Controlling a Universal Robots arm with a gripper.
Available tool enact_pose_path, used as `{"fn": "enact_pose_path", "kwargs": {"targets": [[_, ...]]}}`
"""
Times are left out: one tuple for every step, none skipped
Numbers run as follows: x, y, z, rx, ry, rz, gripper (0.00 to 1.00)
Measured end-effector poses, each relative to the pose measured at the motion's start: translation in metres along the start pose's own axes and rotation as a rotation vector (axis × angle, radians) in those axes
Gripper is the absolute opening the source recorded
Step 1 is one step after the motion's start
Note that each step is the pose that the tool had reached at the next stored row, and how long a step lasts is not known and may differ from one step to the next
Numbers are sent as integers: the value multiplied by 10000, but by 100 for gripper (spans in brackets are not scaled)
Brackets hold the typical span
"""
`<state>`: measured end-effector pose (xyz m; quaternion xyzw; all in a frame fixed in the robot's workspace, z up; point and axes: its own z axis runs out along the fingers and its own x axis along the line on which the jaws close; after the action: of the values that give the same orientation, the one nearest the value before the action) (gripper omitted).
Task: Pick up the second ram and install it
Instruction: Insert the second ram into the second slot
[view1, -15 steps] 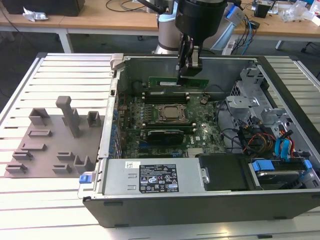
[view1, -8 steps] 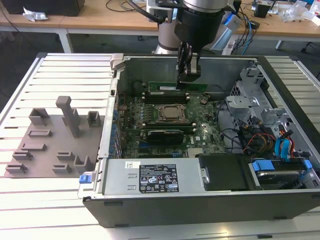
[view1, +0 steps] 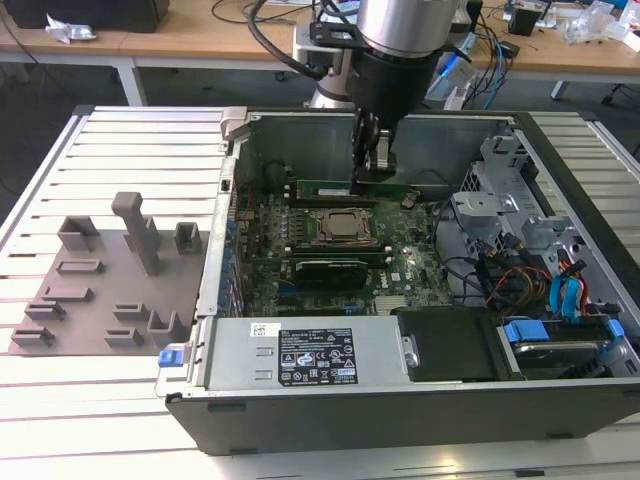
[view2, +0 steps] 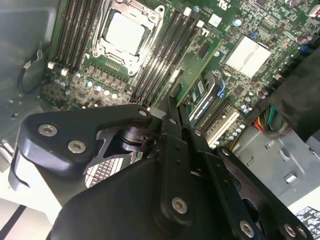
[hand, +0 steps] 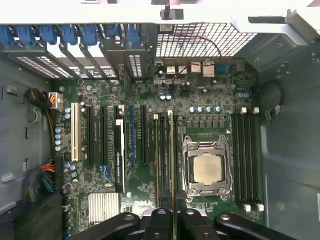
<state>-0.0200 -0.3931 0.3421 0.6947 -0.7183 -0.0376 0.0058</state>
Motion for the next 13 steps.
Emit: {"fn": "enact_pose_path", "kwargs": {"targets": [[1, -2, 36, 0, -1, 0, 13], [2, -3, 50, 0, -1, 0, 13], [4, -6, 91, -1, 0, 0, 13], [6, -8, 128, -2, -1, 0, 13], [7, -10, 157, -2, -1, 0, 13], [8, -11, 182, -2, -1, 0, 13], [9, -13, 198, -2, -1, 0, 13], [9, -14, 218, -2, -1, 0, 13], [10, -14, 230, -2, -1, 0, 13], [10, -15, 240, -2, -1, 0, 13], [11, -16, 252, -2, -1, 0, 13], [11, -17, 266, -2, -1, 0, 13], [13, -19, 297, -2, -1, 0, 13]]}}
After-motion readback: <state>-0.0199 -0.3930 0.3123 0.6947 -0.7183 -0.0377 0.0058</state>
